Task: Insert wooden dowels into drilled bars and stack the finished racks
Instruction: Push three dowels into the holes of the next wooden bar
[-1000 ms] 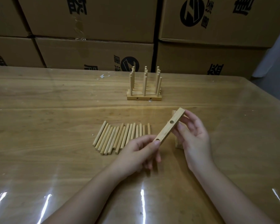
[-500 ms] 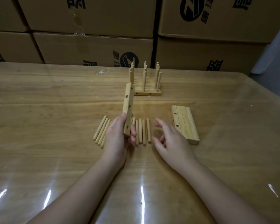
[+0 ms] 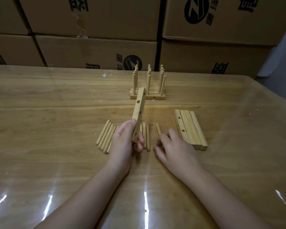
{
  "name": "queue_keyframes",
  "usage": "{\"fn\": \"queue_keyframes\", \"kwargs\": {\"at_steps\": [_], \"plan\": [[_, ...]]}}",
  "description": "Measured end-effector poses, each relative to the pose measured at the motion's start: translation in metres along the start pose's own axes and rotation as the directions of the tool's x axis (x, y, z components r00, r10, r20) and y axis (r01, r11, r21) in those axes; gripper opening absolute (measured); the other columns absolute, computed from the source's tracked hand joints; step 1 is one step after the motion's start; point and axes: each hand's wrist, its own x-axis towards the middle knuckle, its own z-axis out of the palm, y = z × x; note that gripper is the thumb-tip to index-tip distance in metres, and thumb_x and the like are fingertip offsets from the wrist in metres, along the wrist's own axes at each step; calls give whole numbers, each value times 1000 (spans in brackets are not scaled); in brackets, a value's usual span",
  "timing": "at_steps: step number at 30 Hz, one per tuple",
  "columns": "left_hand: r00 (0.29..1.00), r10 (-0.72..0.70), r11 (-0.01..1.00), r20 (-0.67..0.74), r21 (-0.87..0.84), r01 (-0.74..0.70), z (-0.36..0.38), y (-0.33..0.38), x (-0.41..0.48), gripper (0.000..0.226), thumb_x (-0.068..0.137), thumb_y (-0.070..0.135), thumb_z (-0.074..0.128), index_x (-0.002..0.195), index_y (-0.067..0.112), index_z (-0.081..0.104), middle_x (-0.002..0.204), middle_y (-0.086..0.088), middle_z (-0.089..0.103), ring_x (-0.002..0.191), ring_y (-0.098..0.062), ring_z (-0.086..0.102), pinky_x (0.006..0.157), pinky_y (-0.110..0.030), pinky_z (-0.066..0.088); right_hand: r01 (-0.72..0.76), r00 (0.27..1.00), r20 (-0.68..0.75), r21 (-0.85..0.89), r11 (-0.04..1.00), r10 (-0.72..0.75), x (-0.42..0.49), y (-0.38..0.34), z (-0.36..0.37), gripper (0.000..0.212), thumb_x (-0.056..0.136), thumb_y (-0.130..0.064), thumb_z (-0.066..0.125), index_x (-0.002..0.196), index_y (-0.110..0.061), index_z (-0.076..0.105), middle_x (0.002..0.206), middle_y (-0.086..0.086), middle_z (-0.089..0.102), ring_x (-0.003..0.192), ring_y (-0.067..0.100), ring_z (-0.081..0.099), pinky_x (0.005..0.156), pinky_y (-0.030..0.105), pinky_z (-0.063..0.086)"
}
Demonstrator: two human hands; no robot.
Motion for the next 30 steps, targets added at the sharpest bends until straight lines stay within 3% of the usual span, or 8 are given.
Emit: {"fn": "queue_keyframes", "kwargs": {"at_steps": [4, 7, 11, 16, 19, 24, 28, 30], "plan": [[999, 20, 998, 34, 52, -22, -1, -2, -1, 18, 97, 27, 49, 91, 17, 62, 54, -5, 56, 40, -14, 46, 41, -21, 39, -108, 994, -14, 30, 994, 109, 4, 1, -2, 18, 96, -29, 44, 110, -18, 46, 107, -1, 49, 70, 13, 50, 55, 23, 36], [998, 18, 997, 54, 74, -22, -1, -2, -1, 21, 99, 28, 46, 94, 14, 61, 56, -6, 56, 42, -14, 47, 41, -22, 40, -141, 987, -66, 51, 989, 144, 2, 3, -1, 37, 94, -23, 46, 131, -15, 44, 114, 3, 49, 78, 15, 54, 61, 22, 40], [995, 19, 993, 99, 111, -30, -1, -5, 0, 33, 103, 29, 34, 93, 11, 60, 57, -2, 55, 42, -12, 45, 43, -21, 40, -80, 942, -299, 244, 966, 154, 2, 6, -5, 25, 90, -10, 55, 113, -2, 62, 97, 7, 52, 62, 8, 45, 53, 11, 32], [992, 23, 976, 120, 210, -48, 0, -7, -1, 36, 101, 36, 31, 87, 20, 59, 54, 2, 46, 41, -11, 36, 41, -19, 33, 26, 825, -447, 643, 766, 347, 3, 17, -5, 23, 97, -13, 42, 106, -9, 62, 90, -3, 53, 68, 2, 48, 61, 12, 37], [991, 8, 978, 131, 206, -35, 0, -5, -1, 38, 102, 36, 32, 74, 26, 57, 52, 2, 40, 41, -10, 31, 40, -18, 28, 70, 747, -504, 708, 703, 434, 5, 23, -6, 27, 98, -18, 39, 107, -9, 64, 85, -6, 53, 68, 7, 53, 58, 18, 45], [979, -8, 951, 205, 305, -56, 2, -3, -4, 47, 89, 44, 36, 89, 0, 53, 51, 2, 38, 41, -8, 31, 40, -17, 28, 40, 725, -460, 771, 635, 513, 9, 28, -5, 26, 98, -20, 40, 107, -15, 63, 85, -3, 55, 68, 9, 55, 59, 26, 49], [979, -9, 946, 202, 320, -58, 3, 0, -6, 39, 99, 37, 34, 86, 6, 52, 51, 1, 37, 42, -8, 31, 41, -17, 29, 42, 727, -429, 808, 588, 537, 10, 29, -3, 22, 98, -17, 41, 103, -22, 62, 84, -3, 55, 67, 8, 55, 55, 19, 47], [980, -24, 940, 197, 339, -45, 3, 1, -6, 41, 103, 31, 31, 90, -1, 52, 51, 0, 37, 42, -9, 31, 41, -18, 28, 38, 735, -414, 815, 578, 536, 10, 29, -2, 22, 98, -16, 42, 102, -23, 62, 83, -1, 55, 66, 7, 54, 53, 18, 46]]}}
